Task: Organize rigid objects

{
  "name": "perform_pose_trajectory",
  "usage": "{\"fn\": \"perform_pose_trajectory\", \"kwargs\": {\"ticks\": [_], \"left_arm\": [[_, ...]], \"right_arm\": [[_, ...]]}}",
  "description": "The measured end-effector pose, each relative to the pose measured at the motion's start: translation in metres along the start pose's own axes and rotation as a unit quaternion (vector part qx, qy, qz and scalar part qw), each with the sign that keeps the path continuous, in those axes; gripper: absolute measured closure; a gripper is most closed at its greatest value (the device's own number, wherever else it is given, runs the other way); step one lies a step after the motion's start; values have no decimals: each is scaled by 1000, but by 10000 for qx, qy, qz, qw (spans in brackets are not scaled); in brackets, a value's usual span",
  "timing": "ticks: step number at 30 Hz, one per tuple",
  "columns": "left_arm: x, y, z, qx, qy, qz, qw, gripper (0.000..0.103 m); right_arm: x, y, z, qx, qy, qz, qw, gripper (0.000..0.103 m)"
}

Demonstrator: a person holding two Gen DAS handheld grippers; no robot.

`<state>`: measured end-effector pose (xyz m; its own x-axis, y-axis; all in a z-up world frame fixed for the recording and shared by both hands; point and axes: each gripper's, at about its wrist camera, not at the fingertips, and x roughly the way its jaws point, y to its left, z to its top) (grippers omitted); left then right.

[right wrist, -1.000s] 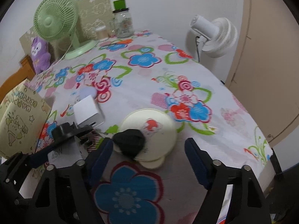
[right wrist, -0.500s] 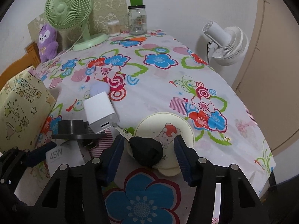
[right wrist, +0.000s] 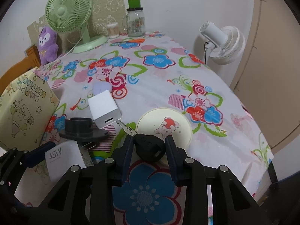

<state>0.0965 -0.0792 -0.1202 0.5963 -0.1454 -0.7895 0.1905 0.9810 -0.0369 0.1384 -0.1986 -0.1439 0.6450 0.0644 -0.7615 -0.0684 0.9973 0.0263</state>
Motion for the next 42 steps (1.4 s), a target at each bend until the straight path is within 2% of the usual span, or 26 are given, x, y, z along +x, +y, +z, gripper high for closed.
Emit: {"fn": "perform_pose_trajectory", "kwargs": {"ticks": [13,42], "left_arm": [[-37,-3,4,33,-321,-41,9995,30],[-92,10,37,170,-677,116,9975,30]], "right_arm": [[-44,4,6,30,-395,-65,9992,66],[-105,24,40,49,-840,-63,9964,66]]}}
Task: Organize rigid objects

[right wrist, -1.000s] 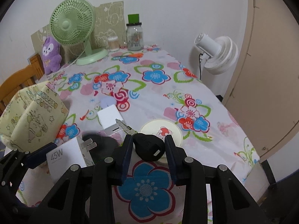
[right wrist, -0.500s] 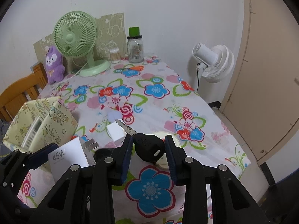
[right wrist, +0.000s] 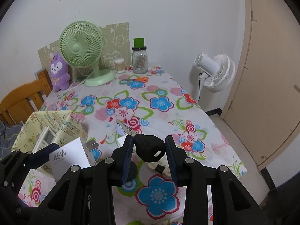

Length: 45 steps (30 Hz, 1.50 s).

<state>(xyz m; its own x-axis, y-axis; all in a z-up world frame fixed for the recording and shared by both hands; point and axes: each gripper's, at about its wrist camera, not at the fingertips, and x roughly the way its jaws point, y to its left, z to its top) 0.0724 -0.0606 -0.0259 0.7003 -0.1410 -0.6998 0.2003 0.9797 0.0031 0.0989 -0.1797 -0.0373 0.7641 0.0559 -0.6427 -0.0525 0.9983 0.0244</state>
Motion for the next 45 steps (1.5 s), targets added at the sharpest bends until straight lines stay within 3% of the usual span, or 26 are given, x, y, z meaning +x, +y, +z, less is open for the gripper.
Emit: {"fn": "perform_pose_trajectory", "kwargs": {"ticks": [16,45], "left_arm": [[-15,30,7,54,-40,120,9999,30],[-7,107,4,-134,185,356,9991,30]], "right_arm": [[-13,34,16,-191,-133,37,9997,66],[16,112,26,-515,170,426,9976,65]]}}
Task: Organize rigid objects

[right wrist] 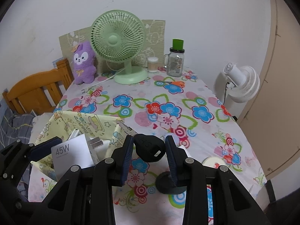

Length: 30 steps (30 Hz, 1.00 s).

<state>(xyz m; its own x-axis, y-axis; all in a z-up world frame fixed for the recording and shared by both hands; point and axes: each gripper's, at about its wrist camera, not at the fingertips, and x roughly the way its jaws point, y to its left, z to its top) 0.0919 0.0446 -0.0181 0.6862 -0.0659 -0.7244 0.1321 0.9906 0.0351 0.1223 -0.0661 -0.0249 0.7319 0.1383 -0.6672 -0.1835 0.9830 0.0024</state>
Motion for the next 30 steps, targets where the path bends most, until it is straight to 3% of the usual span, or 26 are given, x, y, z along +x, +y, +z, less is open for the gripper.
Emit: {"fn": "perform_pose_trajectory", "kwargs": {"ticks": [30], "left_arm": [[35,54,-12,-245,458,239,9984,30]], "right_arm": [[34,60,6,-353,198,399,9984,65]]}}
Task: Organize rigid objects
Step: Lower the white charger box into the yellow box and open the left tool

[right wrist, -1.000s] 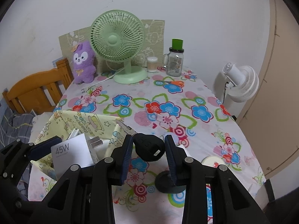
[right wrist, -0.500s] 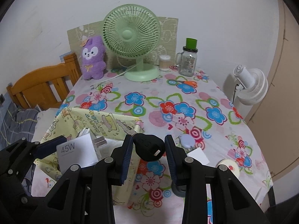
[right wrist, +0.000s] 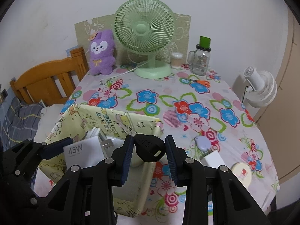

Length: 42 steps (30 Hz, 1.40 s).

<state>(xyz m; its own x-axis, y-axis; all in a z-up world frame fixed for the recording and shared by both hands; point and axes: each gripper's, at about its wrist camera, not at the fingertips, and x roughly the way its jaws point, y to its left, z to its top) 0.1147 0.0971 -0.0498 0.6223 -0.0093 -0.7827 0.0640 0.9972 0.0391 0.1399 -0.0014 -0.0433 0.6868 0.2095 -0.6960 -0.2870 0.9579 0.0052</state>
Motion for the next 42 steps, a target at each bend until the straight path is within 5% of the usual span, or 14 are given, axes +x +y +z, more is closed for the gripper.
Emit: {"fn": "perform_pose_trajectory", "kwargs": {"ticks": [23,28,32,42], "left_arm": [[35,22,-6,-335,345,-93,9988,28],[29,19,-7,-288,221,-98,9993,18],[25,19,-8,-281,136,-111,9995,13],[10,17,-12,-258,38,20,9997,11]], "right_arm": [[48,21,-1,-220,271,124,9993,65],[51,23,0,-265,244,68,9993,63],[50,22,0,-245,231,165,9993,48],[34,28,-3,-312,125,273,9991,31]]}}
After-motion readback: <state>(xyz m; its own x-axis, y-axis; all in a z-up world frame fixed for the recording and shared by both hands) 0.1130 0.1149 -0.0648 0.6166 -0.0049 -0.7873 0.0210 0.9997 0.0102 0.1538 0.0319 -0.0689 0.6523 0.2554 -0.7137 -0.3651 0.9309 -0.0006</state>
